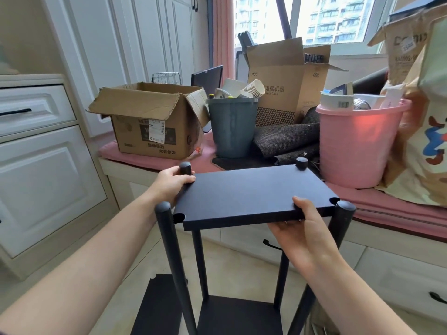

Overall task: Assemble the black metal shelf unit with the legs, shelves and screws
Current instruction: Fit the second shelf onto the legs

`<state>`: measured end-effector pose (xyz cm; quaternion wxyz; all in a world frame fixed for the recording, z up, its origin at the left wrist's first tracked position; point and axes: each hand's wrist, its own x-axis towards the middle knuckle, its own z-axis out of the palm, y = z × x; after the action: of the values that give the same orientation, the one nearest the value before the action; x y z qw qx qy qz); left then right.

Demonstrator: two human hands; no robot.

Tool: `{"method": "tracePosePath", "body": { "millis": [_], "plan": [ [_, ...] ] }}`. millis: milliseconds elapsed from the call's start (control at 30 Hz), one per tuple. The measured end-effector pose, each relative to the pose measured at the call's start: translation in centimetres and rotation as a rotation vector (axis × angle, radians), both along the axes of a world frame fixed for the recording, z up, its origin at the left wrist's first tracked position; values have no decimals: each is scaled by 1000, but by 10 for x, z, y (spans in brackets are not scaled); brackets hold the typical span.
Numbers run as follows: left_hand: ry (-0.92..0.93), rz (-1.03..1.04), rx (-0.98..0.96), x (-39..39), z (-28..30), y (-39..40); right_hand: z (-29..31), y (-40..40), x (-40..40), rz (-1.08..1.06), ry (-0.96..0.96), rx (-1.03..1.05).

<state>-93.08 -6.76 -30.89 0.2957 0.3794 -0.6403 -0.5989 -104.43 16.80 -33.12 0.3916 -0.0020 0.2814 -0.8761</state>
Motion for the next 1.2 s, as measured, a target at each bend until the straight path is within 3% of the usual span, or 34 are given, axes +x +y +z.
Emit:
{"method": "tracePosePath", "body": {
  "millis": [200,333,433,500,633,767,1033,1200],
  "plan": [
    [79,38,160,7,-25,-1,-5,1,4,-13,3,30],
    [168,-49,391,20,-39,1,-8,1,9,-15,-20,25],
    [224,-134,459,35,-44,6,-12,2,12,-16,-35,14],
    [211,-142,446,44,-46,10,-14,3,14,-27,-40,7],
    [325,99,383,49,-47,34,-14,1,22,-52,-56,14],
    [404,187,339,49,-46,64,-14,-2,28,-53,-46,26],
    [407,-99,302,53,-43,71,-21,8,27,-47,-4,104],
    [360,-47,296,51,-53,62,-22,11,26,-40,24,146]
  ]
}}
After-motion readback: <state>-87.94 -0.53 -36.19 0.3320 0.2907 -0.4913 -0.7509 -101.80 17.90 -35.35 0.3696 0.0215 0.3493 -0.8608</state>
